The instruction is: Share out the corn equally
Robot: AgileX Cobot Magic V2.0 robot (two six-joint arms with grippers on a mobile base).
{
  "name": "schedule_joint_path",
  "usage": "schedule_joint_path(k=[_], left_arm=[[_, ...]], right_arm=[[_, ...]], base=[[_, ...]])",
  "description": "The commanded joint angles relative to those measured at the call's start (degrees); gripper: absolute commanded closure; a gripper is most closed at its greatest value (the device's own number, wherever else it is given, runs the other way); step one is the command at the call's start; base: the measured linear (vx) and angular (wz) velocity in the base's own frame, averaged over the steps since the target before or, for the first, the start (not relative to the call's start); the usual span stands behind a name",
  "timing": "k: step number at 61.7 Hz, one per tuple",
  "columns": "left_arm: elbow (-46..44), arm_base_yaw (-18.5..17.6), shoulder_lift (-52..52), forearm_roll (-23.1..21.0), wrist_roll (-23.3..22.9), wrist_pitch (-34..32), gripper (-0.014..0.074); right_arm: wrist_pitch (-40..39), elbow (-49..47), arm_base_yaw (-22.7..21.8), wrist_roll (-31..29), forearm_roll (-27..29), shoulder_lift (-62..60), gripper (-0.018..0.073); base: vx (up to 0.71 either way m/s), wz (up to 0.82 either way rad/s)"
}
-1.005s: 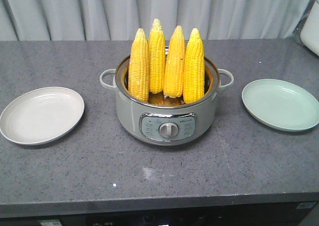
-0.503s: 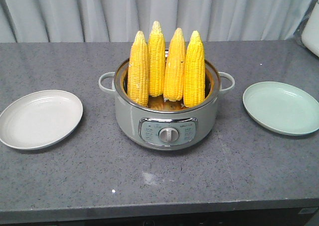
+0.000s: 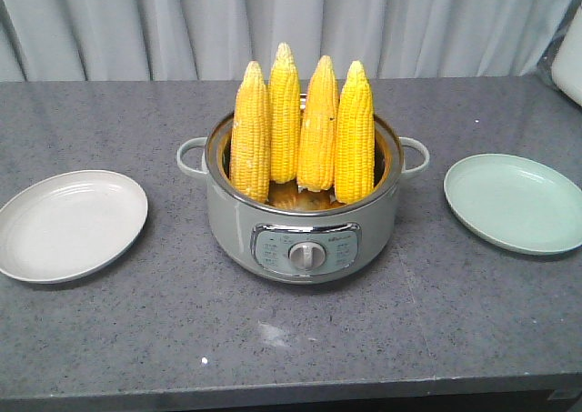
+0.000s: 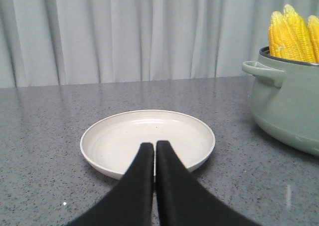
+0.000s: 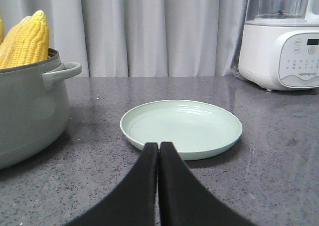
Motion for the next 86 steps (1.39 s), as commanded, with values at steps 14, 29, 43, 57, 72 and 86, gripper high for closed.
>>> schedule_joint_path(k=[14,29,43,57,72,86], left_arm=[[0.9,-0.4,-0.9,-0.1,-0.3,-3.9,0.0603],[0.9,-0.4,-0.9,-0.1,-0.3,-3.9,0.0603],[0.9,-0.4,-0.9,-0.1,-0.3,-3.9,0.0603],[0.9,-0.4,-0.9,-0.1,-0.3,-3.9,0.0603],[0.9,-0.4,-0.9,-0.1,-0.3,-3.9,0.0603],[0.9,-0.4,-0.9,-0.1,-0.3,-3.9,0.0603]], right_arm=[[-4.6,0.4,-0.2,0.0,-0.4,0.1,0.0565],[-4.6,0.4,-0.2,0.0,-0.4,0.1,0.0565],[-4.6,0.4,-0.2,0.0,-0.4,0.1,0.0565],[-4.6,0.4,-0.2,0.0,-0.4,0.1,0.0565],[-4.6,0.4,-0.2,0.0,-0.4,0.1,0.0565],[-4.6,0.4,-0.2,0.0,-0.4,0.1,0.0565]], base=[[0.02,0.00],[0.02,0.00],[0.01,-0.01],[0.00,0.00],[0.00,0.00],[0.00,0.00]])
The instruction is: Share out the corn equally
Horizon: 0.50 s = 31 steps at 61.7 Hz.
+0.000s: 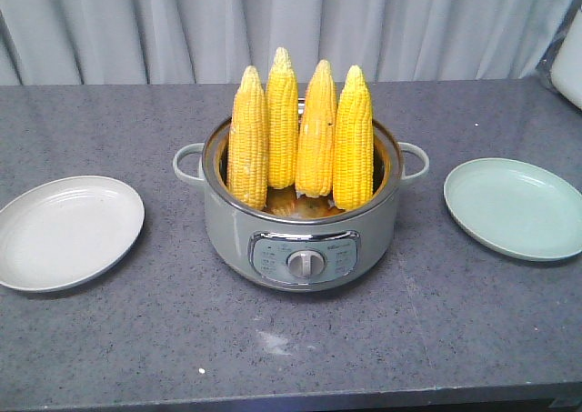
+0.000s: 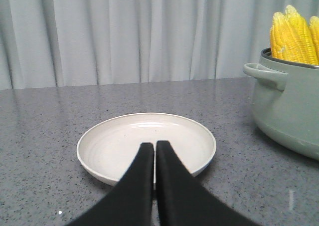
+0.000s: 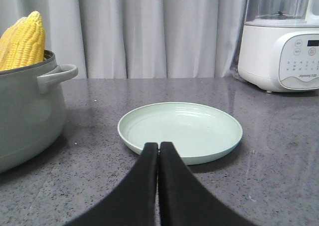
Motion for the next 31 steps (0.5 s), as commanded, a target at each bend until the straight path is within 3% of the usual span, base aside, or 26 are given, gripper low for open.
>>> schedule_joint_path(k=[1,31], left_arm=[[0.9,-0.4,-0.9,-0.1,-0.3,-3.9,0.0603],[0.9,-0.4,-0.9,-0.1,-0.3,-3.9,0.0603]], right_arm=[[-4.6,0.4,-0.2,0.0,-0.4,0.1,0.0565],[-4.6,0.4,-0.2,0.0,-0.4,0.1,0.0565]], base=[[0.00,0.00],[0.00,0.00]])
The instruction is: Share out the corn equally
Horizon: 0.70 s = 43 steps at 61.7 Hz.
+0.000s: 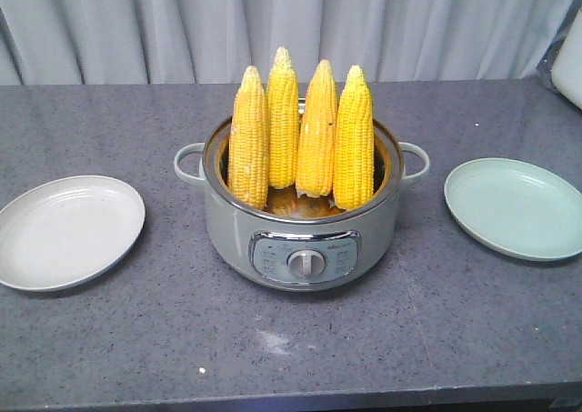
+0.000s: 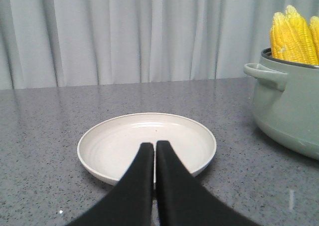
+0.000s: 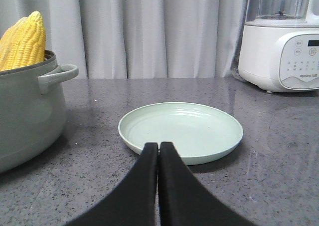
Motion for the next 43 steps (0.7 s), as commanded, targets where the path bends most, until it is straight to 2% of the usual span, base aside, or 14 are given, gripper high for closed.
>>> schedule_joint_path(k=[1,43], left_arm=[[0.9,-0.4,-0.9,-0.1,-0.3,-3.9,0.0603],[0.9,-0.4,-0.9,-0.1,-0.3,-3.9,0.0603]], right_arm=[[-4.6,0.4,-0.2,0.0,-0.4,0.1,0.0565],[-4.6,0.4,-0.2,0.0,-0.4,0.1,0.0565]], base=[[0.00,0.00],[0.00,0.00]])
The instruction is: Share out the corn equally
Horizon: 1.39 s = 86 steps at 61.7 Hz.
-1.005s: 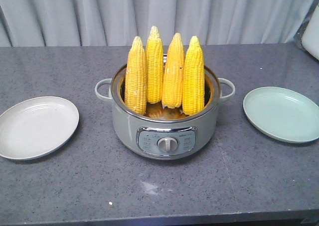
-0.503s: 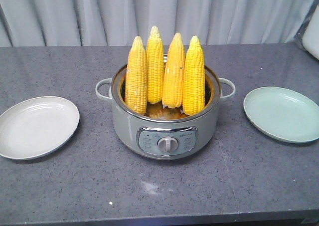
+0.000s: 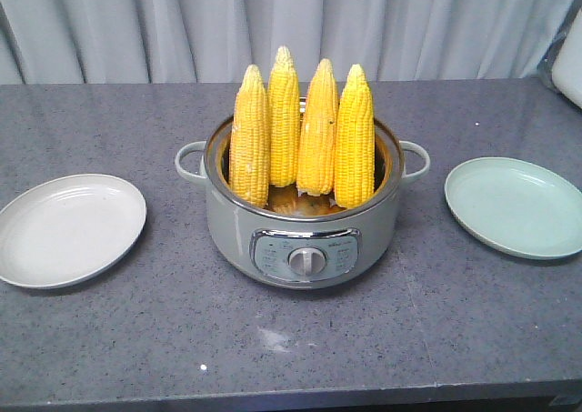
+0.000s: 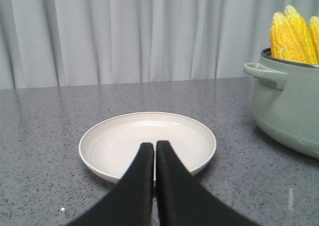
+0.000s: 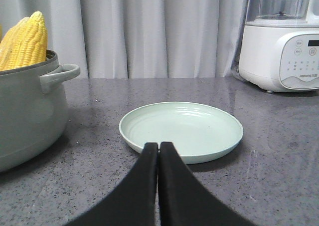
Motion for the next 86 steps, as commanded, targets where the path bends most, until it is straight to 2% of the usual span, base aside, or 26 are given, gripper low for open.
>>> schedule_joint_path(k=[1,76,86], left_arm=[[0.9,-0.4,-0.9,-0.1,-0.3,-3.9,0.0603],[0.9,-0.4,-0.9,-0.1,-0.3,-3.9,0.0603],[0.9,-0.4,-0.9,-0.1,-0.3,-5.5,0.0603]], right_arm=[[-4.6,0.4,-0.2,0.0,-0.4,0.1,0.0565],[-4.6,0.4,-0.2,0.0,-0.4,0.1,0.0565],[-4.6,0.4,-0.2,0.0,-0.4,0.1,0.0565]], base=[[0.00,0.00],[0.00,0.00],[0.00,0.00]])
